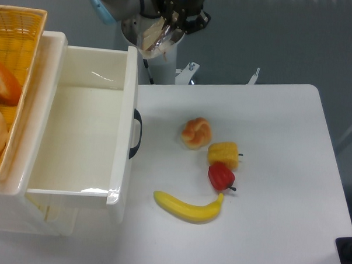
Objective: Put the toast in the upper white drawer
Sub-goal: 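Carry the bagged toast up and over toward the open white drawer, then lower the bagged toast down into the open white drawer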
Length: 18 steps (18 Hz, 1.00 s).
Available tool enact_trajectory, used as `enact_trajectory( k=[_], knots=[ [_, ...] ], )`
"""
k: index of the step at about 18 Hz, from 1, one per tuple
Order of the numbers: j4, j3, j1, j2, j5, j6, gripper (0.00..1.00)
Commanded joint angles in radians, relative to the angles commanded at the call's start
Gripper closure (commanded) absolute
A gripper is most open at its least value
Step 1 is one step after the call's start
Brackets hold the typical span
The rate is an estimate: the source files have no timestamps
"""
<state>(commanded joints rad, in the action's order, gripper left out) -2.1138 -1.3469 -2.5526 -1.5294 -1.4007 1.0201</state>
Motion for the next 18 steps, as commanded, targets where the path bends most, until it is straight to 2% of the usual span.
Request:
enact_trajectory(
  k=[7, 18],
  knots=[
    [0.000, 0.000, -0.005, -0.003, 0.110, -0.029, 0.80],
    [0.006, 0.002, -0.003, -0.023, 0.158, -0.086, 0.80]
  ],
)
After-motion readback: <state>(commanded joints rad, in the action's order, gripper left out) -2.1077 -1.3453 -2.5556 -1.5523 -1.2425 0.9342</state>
